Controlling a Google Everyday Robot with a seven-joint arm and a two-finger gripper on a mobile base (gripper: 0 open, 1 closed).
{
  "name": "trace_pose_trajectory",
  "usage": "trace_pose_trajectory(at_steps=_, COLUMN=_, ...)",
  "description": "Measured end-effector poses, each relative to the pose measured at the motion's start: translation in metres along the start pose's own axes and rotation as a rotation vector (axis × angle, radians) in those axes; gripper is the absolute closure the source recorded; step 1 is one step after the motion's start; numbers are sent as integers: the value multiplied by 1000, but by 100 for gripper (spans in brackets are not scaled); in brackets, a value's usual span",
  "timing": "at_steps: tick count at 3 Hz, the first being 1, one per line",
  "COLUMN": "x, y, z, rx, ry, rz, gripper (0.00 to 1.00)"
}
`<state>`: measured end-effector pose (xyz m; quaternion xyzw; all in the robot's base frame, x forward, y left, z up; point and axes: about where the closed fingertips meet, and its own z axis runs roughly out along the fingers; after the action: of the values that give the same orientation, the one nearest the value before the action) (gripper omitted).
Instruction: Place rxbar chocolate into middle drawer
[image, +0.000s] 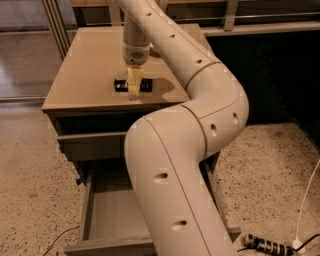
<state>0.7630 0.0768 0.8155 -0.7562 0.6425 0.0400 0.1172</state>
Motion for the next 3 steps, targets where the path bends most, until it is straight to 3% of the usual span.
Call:
trace_pose_trajectory(at_steps=1, x=1, y=1, z=7, rx=-16, ry=5, rz=-8, gripper=11)
trace_pose_trajectory(at_steps=2, x=3, y=2, z=10, rx=-26, ry=7, rz=-11, gripper=0)
trace_pose_trajectory(at_steps=3, x=6, y=2, z=11, rx=-32, ry=7, rz=-7, gripper=0)
